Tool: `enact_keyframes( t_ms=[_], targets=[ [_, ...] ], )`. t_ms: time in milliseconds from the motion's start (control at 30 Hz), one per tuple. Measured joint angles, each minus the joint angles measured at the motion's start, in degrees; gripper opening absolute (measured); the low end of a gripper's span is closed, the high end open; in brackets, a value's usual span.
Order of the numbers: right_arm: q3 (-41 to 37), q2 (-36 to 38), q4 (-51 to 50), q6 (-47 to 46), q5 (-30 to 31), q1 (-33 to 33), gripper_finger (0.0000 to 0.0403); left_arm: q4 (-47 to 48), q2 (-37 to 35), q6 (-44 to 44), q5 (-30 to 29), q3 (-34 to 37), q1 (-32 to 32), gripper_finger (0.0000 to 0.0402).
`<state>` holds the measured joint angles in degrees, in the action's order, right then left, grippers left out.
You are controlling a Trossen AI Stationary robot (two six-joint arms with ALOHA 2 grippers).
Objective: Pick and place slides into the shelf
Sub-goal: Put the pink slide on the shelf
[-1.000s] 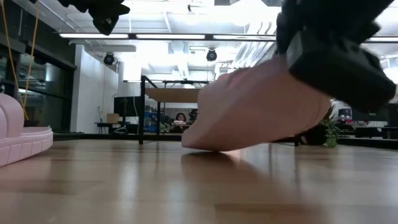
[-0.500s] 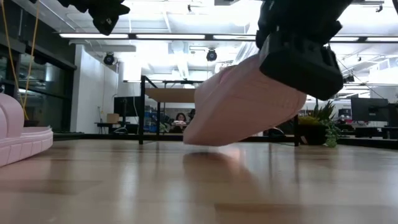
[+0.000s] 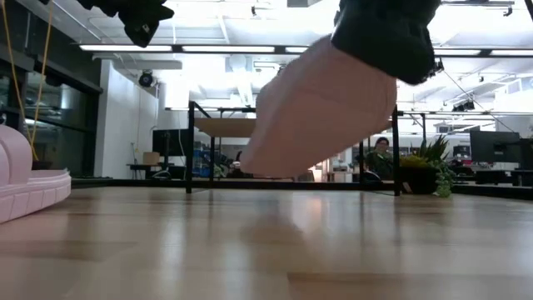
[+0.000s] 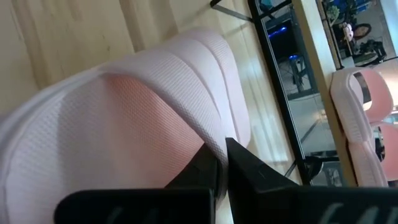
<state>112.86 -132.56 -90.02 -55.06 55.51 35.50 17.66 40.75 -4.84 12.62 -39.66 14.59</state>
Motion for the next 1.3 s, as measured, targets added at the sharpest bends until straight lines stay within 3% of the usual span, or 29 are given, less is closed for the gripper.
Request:
enact_keyframes(
  t_ms=[667, 1033, 1300],
  targets=[
    [2.8, 3.5, 0.0, 7.3, -0.2, -3.2, 0.0, 0.0, 0.0, 0.0, 0.0, 0.0, 0.0, 0.0101],
    [11.5, 3.6, 0.0, 13.6, 5.3, -4.3, 0.0, 0.1, 0.0, 0.0, 0.0, 0.0, 0.0, 0.0102],
    [12.2, 3.6, 0.0, 16.2, 7.1, -5.9, 0.0, 0.4, 0.0, 0.0, 0.0, 0.0, 0.0, 0.0102]
  ],
)
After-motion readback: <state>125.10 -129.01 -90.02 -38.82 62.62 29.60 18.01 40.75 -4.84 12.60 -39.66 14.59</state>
